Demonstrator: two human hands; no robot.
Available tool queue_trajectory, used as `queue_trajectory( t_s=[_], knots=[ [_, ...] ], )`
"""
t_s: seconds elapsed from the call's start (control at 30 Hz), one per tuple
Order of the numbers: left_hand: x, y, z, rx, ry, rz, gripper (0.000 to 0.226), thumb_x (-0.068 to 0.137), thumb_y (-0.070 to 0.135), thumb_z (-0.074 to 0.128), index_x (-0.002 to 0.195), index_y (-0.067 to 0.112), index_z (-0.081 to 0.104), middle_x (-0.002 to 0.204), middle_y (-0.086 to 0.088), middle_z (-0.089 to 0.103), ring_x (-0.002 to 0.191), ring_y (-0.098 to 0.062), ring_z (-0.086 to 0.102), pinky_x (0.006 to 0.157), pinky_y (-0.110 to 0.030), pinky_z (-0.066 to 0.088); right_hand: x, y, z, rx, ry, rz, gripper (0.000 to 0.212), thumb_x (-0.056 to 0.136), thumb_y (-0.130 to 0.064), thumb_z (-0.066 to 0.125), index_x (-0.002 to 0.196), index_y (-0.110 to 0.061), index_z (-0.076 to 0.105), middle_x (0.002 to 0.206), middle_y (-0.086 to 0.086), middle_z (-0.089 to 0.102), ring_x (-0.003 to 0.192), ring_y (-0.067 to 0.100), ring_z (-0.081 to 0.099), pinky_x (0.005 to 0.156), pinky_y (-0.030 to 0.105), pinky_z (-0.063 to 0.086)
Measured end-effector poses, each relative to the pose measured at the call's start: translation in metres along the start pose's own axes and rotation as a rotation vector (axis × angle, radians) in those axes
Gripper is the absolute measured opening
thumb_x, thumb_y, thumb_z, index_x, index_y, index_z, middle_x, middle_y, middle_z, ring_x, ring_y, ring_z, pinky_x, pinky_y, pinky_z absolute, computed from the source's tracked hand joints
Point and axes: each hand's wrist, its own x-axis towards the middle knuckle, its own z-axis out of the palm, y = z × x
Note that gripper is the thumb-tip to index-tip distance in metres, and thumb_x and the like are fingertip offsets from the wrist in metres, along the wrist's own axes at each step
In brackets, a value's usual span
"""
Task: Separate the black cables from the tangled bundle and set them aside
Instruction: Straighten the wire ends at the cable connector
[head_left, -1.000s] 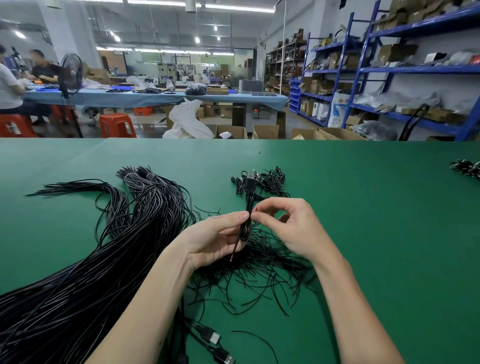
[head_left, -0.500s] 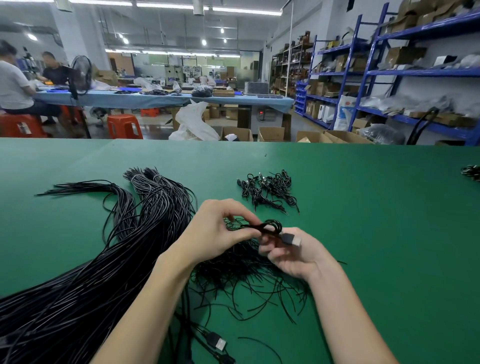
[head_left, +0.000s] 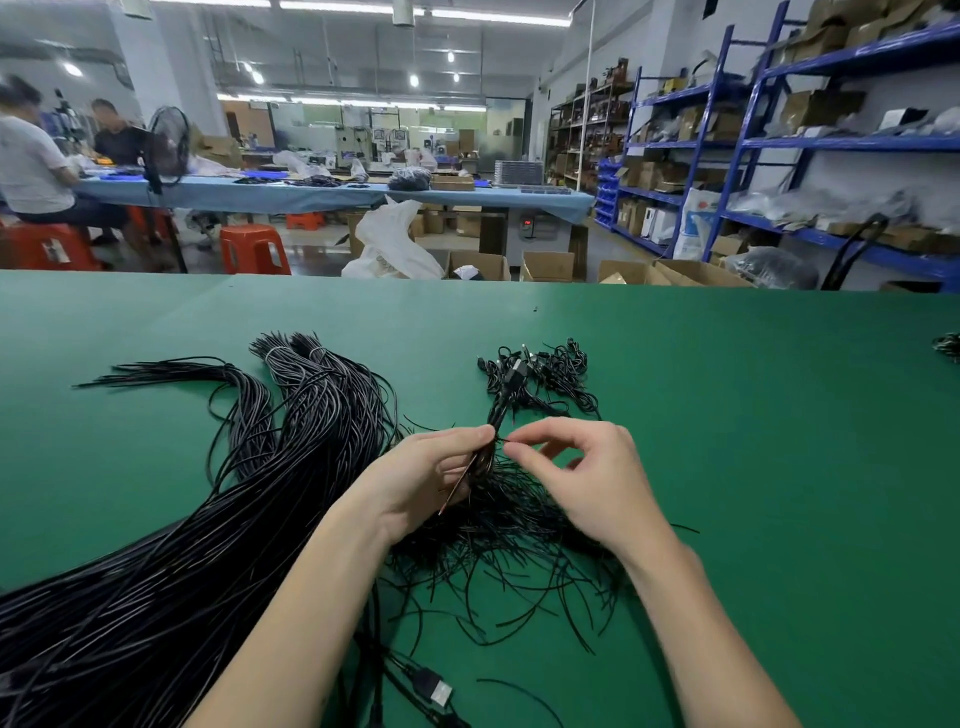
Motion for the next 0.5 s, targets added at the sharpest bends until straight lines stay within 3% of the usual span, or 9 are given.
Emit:
queue_trajectory(
  t_s=[0.07,0.13,0.33,0.5],
  knots=[
    [0.0,-0.001,0.001,-0.025,-0.024,-0.024,0.016,0.074,0.034,0.078,0.084,0.022,0.08,0.086,0.004,0.072,0.078,-0.009,0.059,0.07,-0.026,0.038,0.0,-0.002,0.001,0.019,0.045,-0.037,0.004,0.085,-0.034,0.081,0.089,-0.034,0.081,0.079,-0.025,0.073,0.077,0.002,0.068,0.062,0.008,0.043],
    [0.001,-0.002,0.002,-0.043,-0.036,-0.042,0.021,0.075,0.033,0.078,0.091,0.02,0.078,0.089,0.005,0.072,0.081,-0.008,0.058,0.069,-0.024,0.039,0.0,-0.002,0.003,0.014,0.069,-0.059,0.002,0.085,-0.031,0.081,0.087,-0.032,0.082,0.077,-0.026,0.073,0.077,0.0,0.069,0.064,0.005,0.044],
    [0.0,-0.006,0.005,-0.027,-0.022,0.021,0.015,0.074,0.036,0.077,0.084,0.025,0.081,0.094,0.007,0.073,0.085,-0.006,0.063,0.081,-0.027,0.042,-0.004,-0.001,0.013,0.001,0.14,-0.127,0.007,0.089,-0.025,0.079,0.082,-0.027,0.081,0.073,-0.018,0.071,0.066,0.004,0.065,0.058,0.007,0.041],
    [0.0,-0.007,0.002,0.112,0.043,0.314,0.021,0.069,0.031,0.084,0.087,0.02,0.08,0.093,-0.002,0.075,0.081,-0.013,0.063,0.078,-0.025,0.047,0.0,-0.001,0.016,0.427,0.06,0.284,0.02,0.092,-0.016,0.075,0.073,-0.023,0.08,0.066,-0.002,0.072,0.05,0.009,0.058,0.052,0.022,0.051]
  ],
)
